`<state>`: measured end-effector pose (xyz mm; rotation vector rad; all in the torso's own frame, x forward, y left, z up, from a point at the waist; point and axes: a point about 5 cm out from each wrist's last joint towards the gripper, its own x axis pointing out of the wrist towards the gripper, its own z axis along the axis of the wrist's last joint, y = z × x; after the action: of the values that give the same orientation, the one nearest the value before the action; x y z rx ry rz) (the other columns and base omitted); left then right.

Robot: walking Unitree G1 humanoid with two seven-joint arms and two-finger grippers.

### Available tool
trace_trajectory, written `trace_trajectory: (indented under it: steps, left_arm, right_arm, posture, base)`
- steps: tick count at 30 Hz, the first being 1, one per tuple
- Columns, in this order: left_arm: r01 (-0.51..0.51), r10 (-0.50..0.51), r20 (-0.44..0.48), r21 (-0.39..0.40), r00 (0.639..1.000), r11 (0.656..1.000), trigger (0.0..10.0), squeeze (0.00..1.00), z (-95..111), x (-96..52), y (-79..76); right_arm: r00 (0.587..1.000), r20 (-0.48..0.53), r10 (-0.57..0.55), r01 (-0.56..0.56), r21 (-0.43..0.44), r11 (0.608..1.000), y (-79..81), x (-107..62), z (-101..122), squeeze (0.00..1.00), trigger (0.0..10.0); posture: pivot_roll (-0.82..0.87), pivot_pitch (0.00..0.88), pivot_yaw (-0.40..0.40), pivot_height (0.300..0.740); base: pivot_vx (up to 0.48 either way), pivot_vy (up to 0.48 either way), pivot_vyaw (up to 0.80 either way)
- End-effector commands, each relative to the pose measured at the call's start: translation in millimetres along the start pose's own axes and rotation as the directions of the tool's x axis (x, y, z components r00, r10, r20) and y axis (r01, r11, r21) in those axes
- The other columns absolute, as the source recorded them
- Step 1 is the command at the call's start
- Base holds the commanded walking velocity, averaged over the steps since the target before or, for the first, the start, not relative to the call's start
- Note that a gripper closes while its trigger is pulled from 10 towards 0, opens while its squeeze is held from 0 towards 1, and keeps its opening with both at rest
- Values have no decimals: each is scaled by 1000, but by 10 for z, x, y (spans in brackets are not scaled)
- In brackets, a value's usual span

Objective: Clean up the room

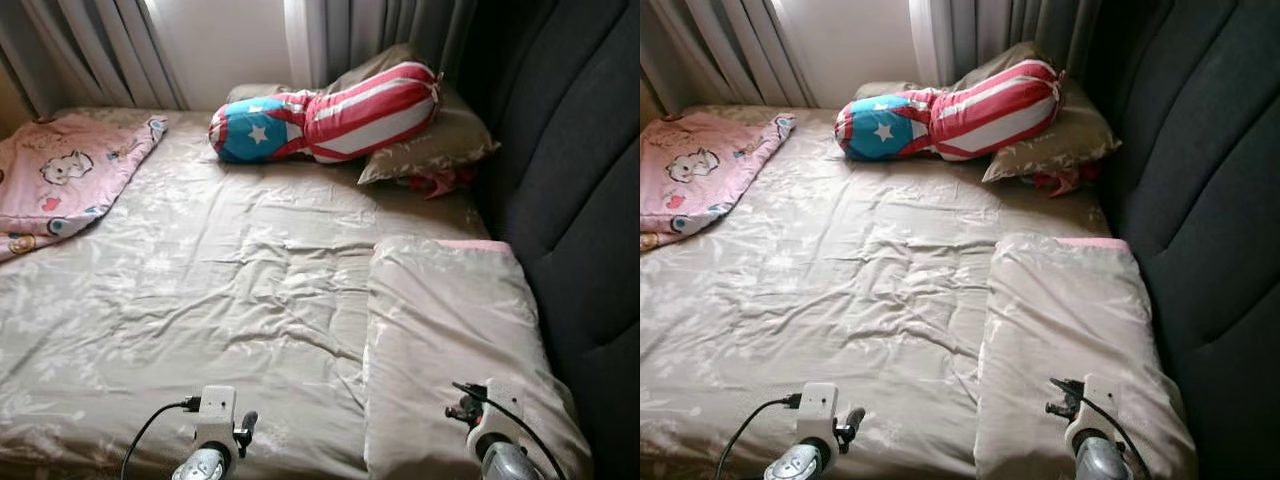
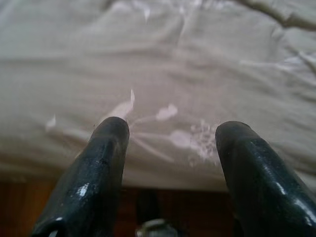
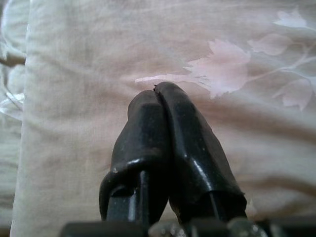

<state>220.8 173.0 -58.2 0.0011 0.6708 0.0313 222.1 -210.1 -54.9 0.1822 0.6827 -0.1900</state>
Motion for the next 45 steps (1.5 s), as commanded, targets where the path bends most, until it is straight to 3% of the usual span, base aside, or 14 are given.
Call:
trace_trajectory:
  steps: [1, 2, 9, 11, 14, 19, 25, 31, 36, 39, 40, 41, 43, 45]
  left_arm:
    - [-23, 22, -57, -13, 998, 1000, 10000, 0, -126, -34, 13]
    - [-30, 28, -82, -18, 996, 999, 10000, 0, -175, -48, 15]
    - [-56, 52, -156, -20, 986, 998, 10000, 0, -361, -122, 93]
    - [-78, 72, -182, -23, 981, 997, 10000, 0, -453, -174, 180]
    - [-63, 60, -188, -8, 980, 998, 10000, 0, -461, -179, 196]
    - [-72, 68, -184, -19, 981, 997, 10000, 0, -455, -177, 197]
    - [-69, 63, -188, -26, 980, 997, 10000, 0, -429, -155, 164]
    - [-39, 38, -216, -2, 976, 999, 10000, 0, -488, -176, 120]
    - [-33, 33, -218, 5, 975, 999, 10000, 0, -500, -182, 114]
    - [-48, 48, -227, 3, 973, 999, 10000, 0, -512, -195, 197]
    - [-51, 51, -229, 6, 972, 999, 10000, 0, -509, -196, 230]
    - [-50, 51, -232, 10, 971, 999, 10000, 0, -509, -197, 242]
    - [-51, 52, -235, 13, 971, 999, 10000, 0, -509, -198, 261]
    - [-53, 57, -234, 22, 971, 998, 10000, 0, -493, -192, 283]
  right_arm:
    - [999, -52, -14, 14, 4, 1000, -58, -30, -104, 0, 10000]
    - [998, -64, 2, -2, -3, 1000, -58, -36, -125, 1000, 10000]
    - [994, -112, -1, 0, -14, 1000, -111, -86, -255, 1000, 10000]
    - [983, -177, -40, 35, -35, 999, -185, -185, -480, 1000, 10000]
    - [978, -201, -63, 59, -29, 998, -210, -231, -576, 1000, 10000]
    - [974, -217, -66, 61, -32, 998, -232, -250, -610, 1000, 10000]
    - [978, -195, -70, 64, -41, 997, -278, -201, -486, 1000, 10000]
    - [970, -224, -97, 93, -29, 995, -466, -351, -685, 1000, 10000]
    - [966, -235, -105, 103, -20, 994, -494, -372, -713, 1000, 10000]
    - [962, -262, -77, 62, -65, 996, -492, -401, -768, 1000, 10000]
    - [960, -270, -72, 58, -58, 997, -499, -411, -785, 424, 10000]
    - [959, -276, -69, 55, -57, 997, -502, -421, -800, 0, 10000]
    - [957, -280, -68, 52, -63, 997, -496, -427, -815, 0, 10000]
    - [958, -280, -62, 47, -59, 997, -382, -405, -834, 0, 10000]
  posture:
    - [-47, 0, -78, 740]
    - [-57, 0, -75, 740]
    - [-94, 0, -64, 740]
    - [-78, 0, -46, 740]
    - [-78, 0, -38, 740]
    - [-52, 0, -55, 740]
    - [-53, 0, -59, 740]
    - [-38, 0, -23, 740]
    - [-37, 0, -29, 740]
    - [-30, 0, -55, 740]
    - [-39, 0, -58, 740]
    - [-45, 0, -57, 740]
    - [-45, 0, -55, 740]
    - [-44, 0, -41, 740]
  base:
    - [0, 0, 0]
    - [0, 0, 0]
    - [0, 0, 0]
    - [0, 0, 0]
    - [0, 0, 0]
    - [0, 0, 0]
    - [0, 0, 0]
    - [0, 0, 0]
    - [0, 0, 0]
    - [0, 0, 0]
    - [0, 0, 0]
    - [0, 0, 0]
    - [0, 0, 0]
    - [0, 0, 0]
